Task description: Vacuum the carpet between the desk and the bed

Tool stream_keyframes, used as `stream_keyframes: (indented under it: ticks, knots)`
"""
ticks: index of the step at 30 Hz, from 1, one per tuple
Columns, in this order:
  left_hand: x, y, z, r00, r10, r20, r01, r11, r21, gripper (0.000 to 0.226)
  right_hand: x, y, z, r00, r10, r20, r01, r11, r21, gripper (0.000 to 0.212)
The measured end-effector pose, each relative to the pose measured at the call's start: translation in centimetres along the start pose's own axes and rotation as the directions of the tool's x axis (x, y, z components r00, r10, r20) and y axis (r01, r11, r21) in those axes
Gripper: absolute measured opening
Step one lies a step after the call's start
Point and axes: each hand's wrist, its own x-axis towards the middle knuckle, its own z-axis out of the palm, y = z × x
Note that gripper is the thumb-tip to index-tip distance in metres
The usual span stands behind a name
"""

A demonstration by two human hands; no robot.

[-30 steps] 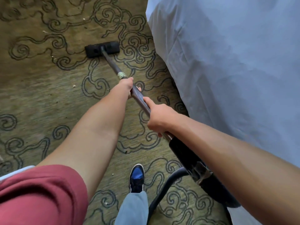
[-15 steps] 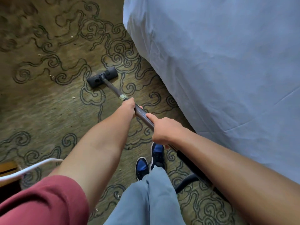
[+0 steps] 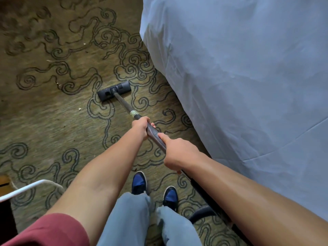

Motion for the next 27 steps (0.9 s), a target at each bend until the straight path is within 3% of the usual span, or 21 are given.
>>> stream_keyframes:
  ticks: [5, 19, 27]
  knots:
    - [1.4, 4.6, -0.5, 0.994, 0.095, -0.045, -0.095, 0.995, 0.02, 0.017, 3.1, -2.6, -2.7, 1.0, 0.004, 0.017, -0.005, 0.999, 0.049, 0.099]
    - [11.0, 24.3, -4.8, 0.986, 0.13, -0.109, -0.113, 0.982, 0.151, 0.017, 18.4, -14.5, -11.6, 0.999, -0.017, 0.041, 0.005, 0.963, 0.27, 0.093]
    - [14.2, 30.9, -5.0, 0.983, 0.116, -0.142, -0.09, 0.979, 0.181, 0.035, 23.6, -17.7, -15.4, 0.999, -0.016, 0.052, 0.009, 0.991, 0.131, 0.096]
